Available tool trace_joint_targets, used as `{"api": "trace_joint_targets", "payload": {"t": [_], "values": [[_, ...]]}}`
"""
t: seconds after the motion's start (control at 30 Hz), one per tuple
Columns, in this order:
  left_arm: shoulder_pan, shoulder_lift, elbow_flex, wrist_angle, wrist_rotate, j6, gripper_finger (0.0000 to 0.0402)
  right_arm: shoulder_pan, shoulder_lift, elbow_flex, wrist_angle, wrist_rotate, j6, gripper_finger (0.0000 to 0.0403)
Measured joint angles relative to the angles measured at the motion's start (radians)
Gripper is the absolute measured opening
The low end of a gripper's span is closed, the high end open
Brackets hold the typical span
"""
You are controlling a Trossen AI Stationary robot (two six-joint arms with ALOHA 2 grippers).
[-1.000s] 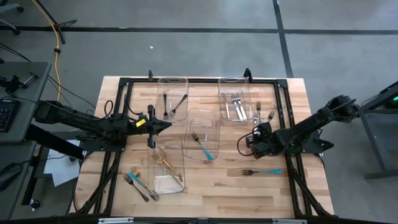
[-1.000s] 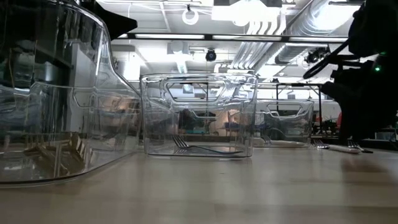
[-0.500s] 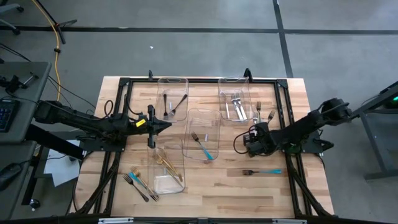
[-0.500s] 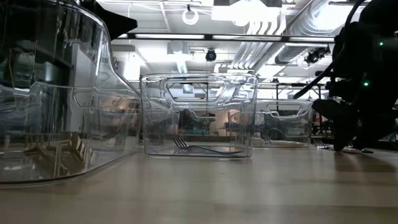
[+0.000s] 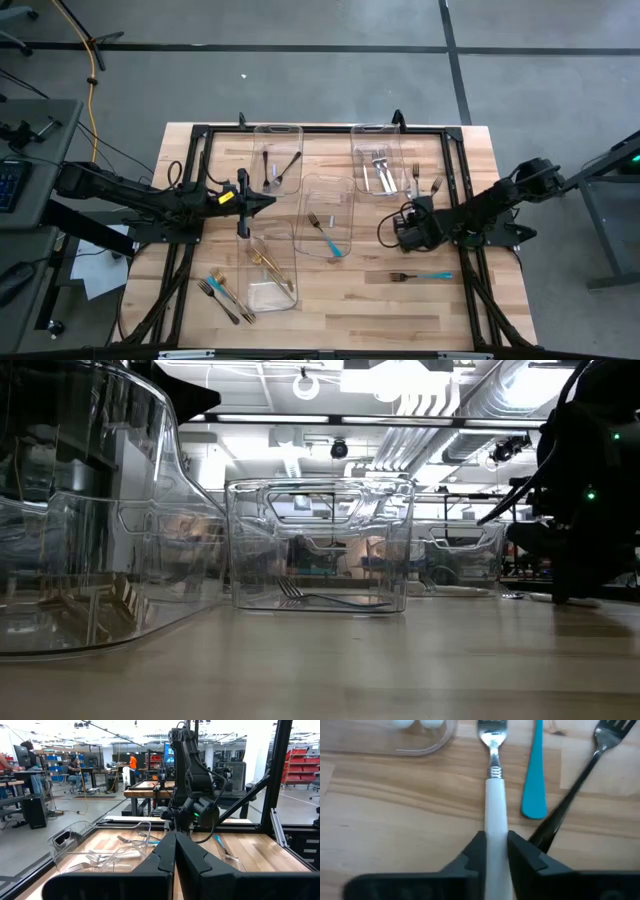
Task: Sort silverware by color (type)
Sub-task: Put the white fork into the top right transparent bin
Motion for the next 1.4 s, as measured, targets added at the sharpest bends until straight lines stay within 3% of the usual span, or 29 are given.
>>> {"api": "trace_joint_targets", "payload": {"t": [0.17, 0.33, 0.77, 1.07, 1.4], "values": [[0.000, 0.000, 0.000, 0.000, 0.000, 0.000, 0.0001, 0.016, 0.003, 0.018, -0.091, 0.000, 0.005, 0.0028], [0.000, 0.000, 0.000, 0.000, 0.000, 0.000, 0.0001, 0.029, 0.008, 0.072, -0.196, -0.086, 0.028, 0.0003], [0.000, 0.000, 0.000, 0.000, 0.000, 0.000, 0.0001, 0.059, 0.005, 0.085, -0.152, -0.085, -0.013, 0.0003], [0.000, 0.000, 0.000, -0.001, 0.000, 0.000, 0.0001, 0.130, 0.005, 0.196, -0.233, -0.333, -0.116, 0.0001], [0.000, 0.000, 0.000, 0.000, 0.000, -0.001, 0.0001, 0.151, 0.004, 0.414, -0.507, -0.160, -0.150, 0.0000]]}}
